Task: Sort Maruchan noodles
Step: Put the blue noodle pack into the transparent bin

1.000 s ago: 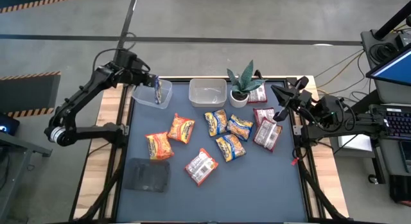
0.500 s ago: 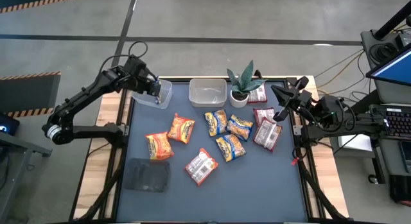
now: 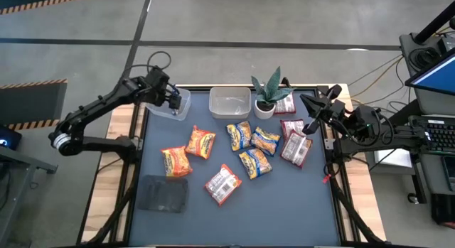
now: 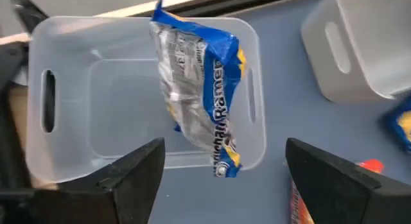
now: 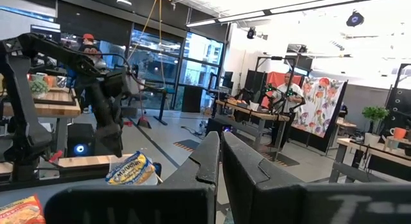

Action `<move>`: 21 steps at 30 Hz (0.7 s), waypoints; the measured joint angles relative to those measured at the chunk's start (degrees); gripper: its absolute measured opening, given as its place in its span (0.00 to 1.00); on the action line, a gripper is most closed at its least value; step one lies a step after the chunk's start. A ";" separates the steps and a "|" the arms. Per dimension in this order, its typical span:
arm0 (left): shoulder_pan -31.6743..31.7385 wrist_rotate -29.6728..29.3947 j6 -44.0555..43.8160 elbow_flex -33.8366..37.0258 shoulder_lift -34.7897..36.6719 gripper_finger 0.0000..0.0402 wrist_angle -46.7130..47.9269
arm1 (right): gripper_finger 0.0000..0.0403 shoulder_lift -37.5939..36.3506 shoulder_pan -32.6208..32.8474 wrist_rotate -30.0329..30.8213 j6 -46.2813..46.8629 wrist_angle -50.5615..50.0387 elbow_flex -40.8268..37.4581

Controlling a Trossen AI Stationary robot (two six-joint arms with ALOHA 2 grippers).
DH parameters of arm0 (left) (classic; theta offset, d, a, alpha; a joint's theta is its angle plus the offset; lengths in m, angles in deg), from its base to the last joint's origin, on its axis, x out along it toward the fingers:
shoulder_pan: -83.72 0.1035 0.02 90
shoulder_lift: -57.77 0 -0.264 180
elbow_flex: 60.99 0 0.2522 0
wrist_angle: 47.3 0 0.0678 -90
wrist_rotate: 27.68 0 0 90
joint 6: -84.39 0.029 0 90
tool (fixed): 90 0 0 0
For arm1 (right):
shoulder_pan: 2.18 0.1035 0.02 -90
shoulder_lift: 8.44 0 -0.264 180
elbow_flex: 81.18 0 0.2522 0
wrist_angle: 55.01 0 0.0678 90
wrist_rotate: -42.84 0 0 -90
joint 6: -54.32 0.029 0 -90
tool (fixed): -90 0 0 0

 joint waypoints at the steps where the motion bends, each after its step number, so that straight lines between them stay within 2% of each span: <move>1: -0.79 -2.54 -0.31 0.00 -0.30 0.75 -0.09 | 0.02 0.00 0.00 0.00 -0.02 0.00 0.00; 3: -2.37 -6.57 -0.61 0.02 -0.61 0.74 -0.89 | 0.02 0.00 0.00 0.00 -0.08 0.00 0.00; 8: -6.07 -8.43 -2.43 0.06 -1.73 0.72 -5.03 | 0.02 0.00 0.00 0.00 -0.25 0.00 0.00; 12: -8.09 -13.98 -4.11 0.64 -3.80 0.71 -4.67 | 0.02 0.00 0.00 -0.01 -0.35 -0.02 0.00; 21: -8.57 -17.49 -6.17 5.14 -8.19 0.71 -8.16 | 0.02 0.00 -0.02 0.00 -0.35 -0.02 0.00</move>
